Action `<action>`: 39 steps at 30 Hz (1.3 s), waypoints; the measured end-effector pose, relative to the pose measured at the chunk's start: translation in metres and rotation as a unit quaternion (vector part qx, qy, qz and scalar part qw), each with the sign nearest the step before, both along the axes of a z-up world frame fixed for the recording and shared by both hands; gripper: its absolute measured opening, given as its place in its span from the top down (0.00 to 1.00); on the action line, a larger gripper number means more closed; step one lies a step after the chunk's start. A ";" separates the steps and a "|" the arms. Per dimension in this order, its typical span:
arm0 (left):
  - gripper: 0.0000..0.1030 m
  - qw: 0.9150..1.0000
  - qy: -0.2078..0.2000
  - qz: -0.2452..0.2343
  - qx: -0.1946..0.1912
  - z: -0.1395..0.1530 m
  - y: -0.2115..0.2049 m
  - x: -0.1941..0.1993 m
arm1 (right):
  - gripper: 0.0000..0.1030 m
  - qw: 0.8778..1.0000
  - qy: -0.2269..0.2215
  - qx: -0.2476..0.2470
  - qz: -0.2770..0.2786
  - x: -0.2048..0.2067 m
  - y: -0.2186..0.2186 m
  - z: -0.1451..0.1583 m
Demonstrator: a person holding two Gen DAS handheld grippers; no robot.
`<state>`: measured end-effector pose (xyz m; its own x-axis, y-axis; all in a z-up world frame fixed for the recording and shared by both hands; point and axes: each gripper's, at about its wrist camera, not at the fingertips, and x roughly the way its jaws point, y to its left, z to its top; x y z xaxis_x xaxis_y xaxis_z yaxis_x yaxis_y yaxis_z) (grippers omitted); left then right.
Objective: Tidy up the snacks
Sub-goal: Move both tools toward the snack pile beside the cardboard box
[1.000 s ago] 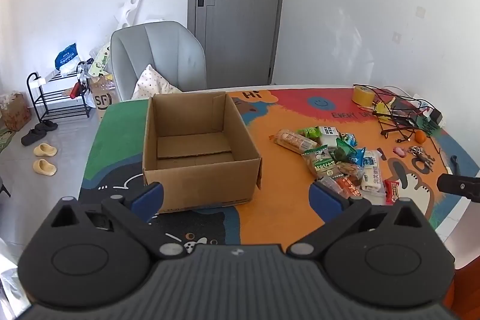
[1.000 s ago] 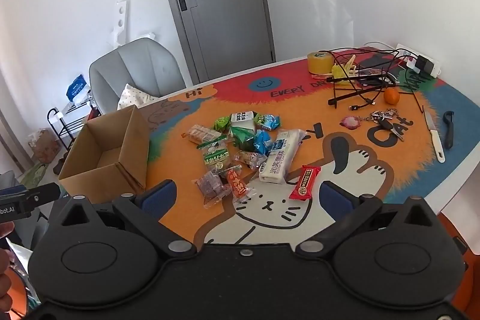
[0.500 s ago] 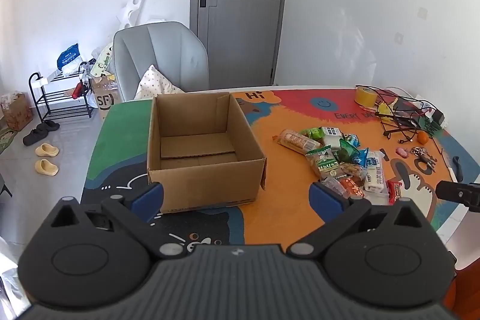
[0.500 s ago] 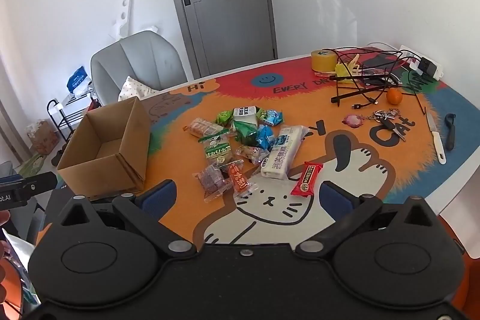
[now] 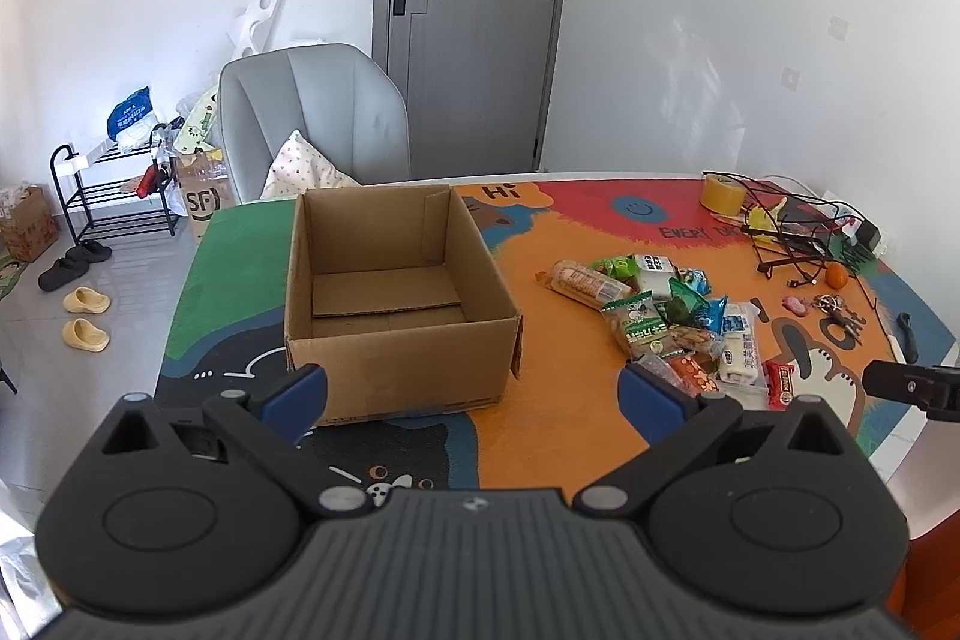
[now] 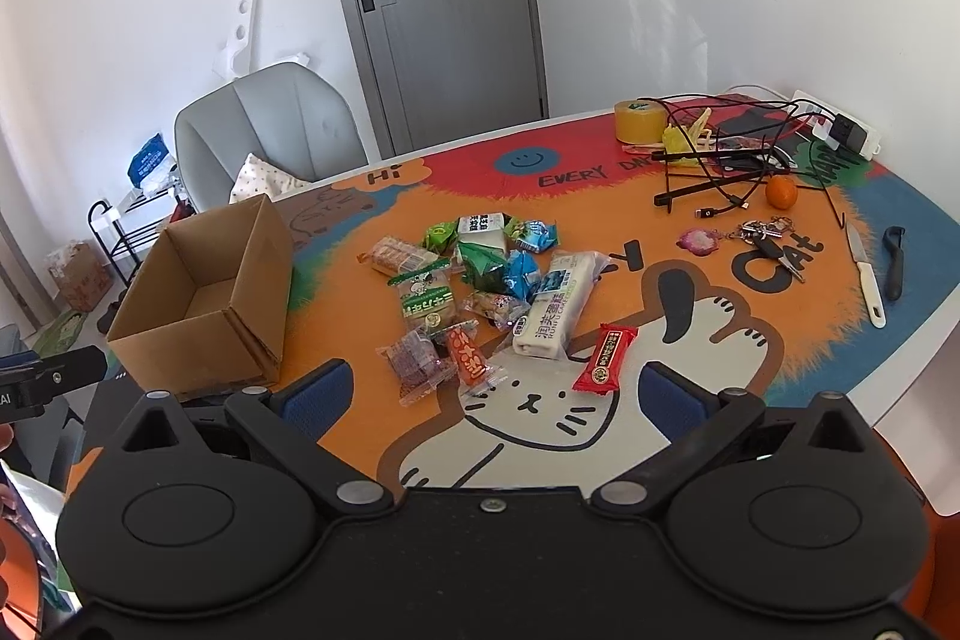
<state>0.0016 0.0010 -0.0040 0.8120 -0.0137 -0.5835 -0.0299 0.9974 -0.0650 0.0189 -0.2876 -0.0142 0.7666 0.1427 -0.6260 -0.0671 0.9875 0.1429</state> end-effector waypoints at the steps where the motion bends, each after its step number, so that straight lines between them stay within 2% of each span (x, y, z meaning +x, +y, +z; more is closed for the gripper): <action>1: 0.01 1.000 0.000 0.000 0.000 0.000 0.000 0.000 | 0.00 1.000 0.000 -0.001 0.001 0.000 0.000 0.000; 39: 0.01 1.000 0.004 -0.016 -0.002 -0.001 -0.006 -0.002 | 0.00 1.000 0.001 -0.001 0.008 -0.001 0.004 0.003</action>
<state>-0.0004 -0.0051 -0.0050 0.8066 -0.0425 -0.5896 0.0025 0.9977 -0.0685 0.0181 -0.2839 -0.0112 0.7633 0.1543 -0.6273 -0.0831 0.9864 0.1416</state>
